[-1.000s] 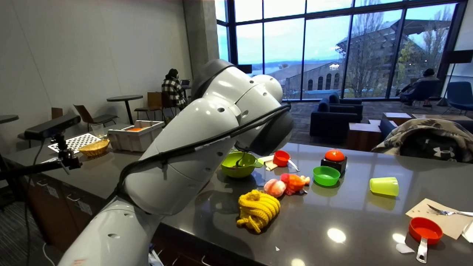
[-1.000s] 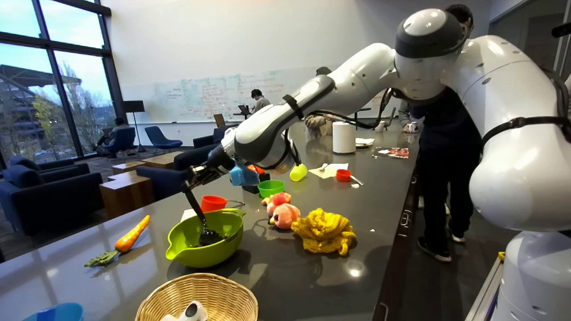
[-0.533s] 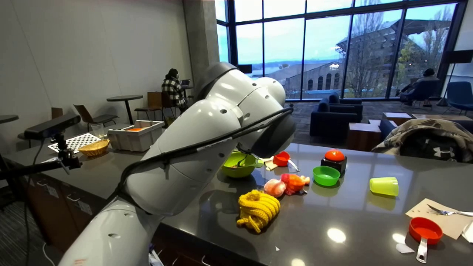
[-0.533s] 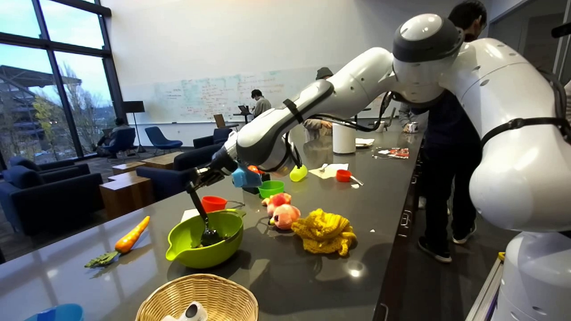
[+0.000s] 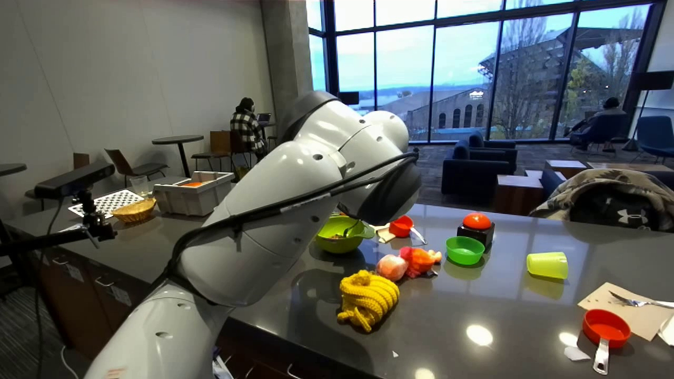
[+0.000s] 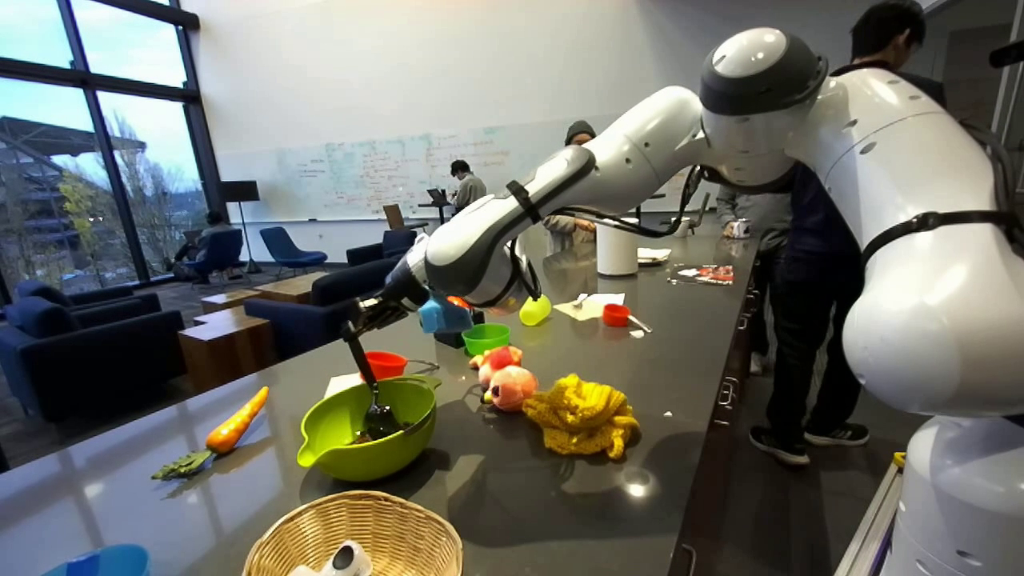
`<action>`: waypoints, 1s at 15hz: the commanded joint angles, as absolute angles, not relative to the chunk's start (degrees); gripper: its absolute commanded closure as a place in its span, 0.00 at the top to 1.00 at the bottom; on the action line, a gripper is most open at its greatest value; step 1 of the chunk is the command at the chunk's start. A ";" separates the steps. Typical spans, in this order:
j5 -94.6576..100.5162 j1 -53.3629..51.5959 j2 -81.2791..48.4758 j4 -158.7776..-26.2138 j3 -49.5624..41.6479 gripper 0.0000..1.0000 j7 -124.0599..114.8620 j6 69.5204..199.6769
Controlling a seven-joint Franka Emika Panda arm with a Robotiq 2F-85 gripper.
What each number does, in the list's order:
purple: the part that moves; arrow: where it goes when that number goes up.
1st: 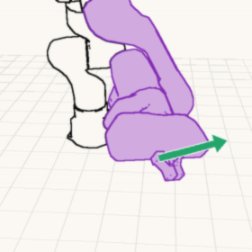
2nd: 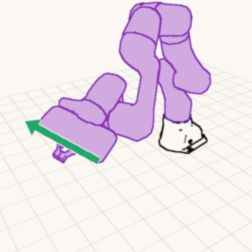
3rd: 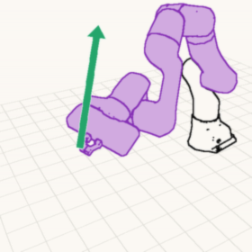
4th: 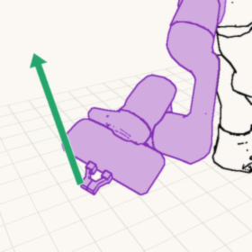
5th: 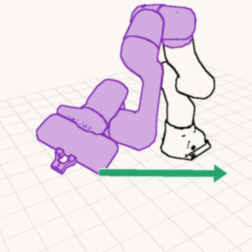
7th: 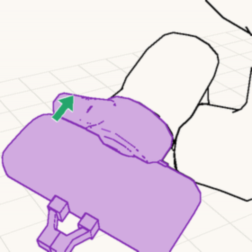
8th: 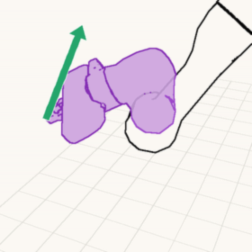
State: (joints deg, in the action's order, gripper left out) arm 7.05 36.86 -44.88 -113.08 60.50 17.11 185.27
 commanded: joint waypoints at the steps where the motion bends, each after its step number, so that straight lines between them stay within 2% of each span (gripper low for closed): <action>1: 8.78 34.94 -44.80 -110.19 58.40 0.01 15.81 185.26; 9: 8.02 30.56 -44.42 -109.10 57.97 0.01 14.47 185.46; 15: 7.82 31.56 -44.05 -112.85 58.63 0.01 13.10 186.94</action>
